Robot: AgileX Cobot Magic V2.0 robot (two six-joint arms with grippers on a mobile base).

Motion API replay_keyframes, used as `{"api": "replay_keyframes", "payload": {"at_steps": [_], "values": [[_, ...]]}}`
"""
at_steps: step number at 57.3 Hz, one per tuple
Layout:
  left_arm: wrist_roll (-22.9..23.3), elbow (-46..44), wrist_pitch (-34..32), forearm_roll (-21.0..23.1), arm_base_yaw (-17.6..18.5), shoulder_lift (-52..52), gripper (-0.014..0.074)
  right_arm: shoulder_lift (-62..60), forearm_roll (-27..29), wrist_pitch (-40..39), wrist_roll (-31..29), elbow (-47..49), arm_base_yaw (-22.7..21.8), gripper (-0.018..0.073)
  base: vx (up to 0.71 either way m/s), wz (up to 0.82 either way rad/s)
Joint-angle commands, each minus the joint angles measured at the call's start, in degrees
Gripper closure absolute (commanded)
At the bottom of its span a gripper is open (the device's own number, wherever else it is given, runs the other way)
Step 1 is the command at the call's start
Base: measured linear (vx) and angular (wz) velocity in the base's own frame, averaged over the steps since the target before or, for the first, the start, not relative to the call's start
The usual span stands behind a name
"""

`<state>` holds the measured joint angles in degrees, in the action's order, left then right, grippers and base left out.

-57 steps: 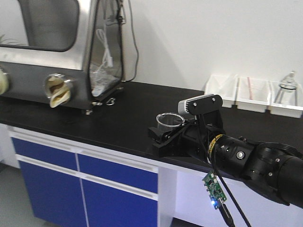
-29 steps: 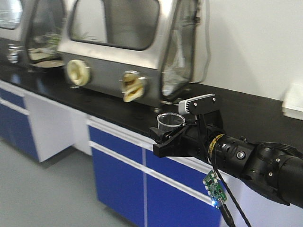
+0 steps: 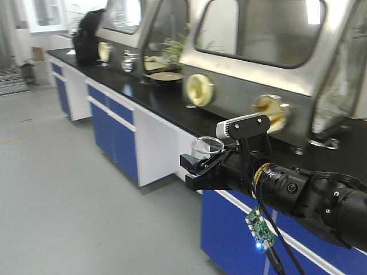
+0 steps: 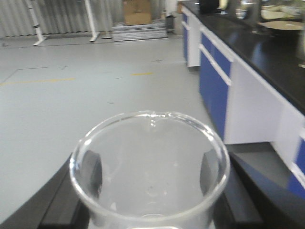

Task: Pick beaker and place in left cabinet
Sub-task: 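Hold the beaker raised in the right gripper while the base turns away, then keep the beaker held in the right gripper while driving across the room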

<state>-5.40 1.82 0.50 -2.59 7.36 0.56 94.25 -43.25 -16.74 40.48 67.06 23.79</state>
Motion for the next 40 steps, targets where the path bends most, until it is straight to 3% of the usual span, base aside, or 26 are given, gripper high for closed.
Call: {"api": "replay_keyframes", "payload": {"at_steps": [1, 40], "values": [[0.2, 0.9, -4.8, 0.2, 0.0, 1.0, 0.0595, -2.5, 0.8, -3.5, -0.1, 1.6, -0.2, 0.0561, 0.20, 0.57], [0.2, 0.9, -4.8, 0.2, 0.0, 1.0, 0.0595, -2.5, 0.8, -3.6, -0.1, 1.6, -0.2, 0.0561, 0.22, 0.52]]}}
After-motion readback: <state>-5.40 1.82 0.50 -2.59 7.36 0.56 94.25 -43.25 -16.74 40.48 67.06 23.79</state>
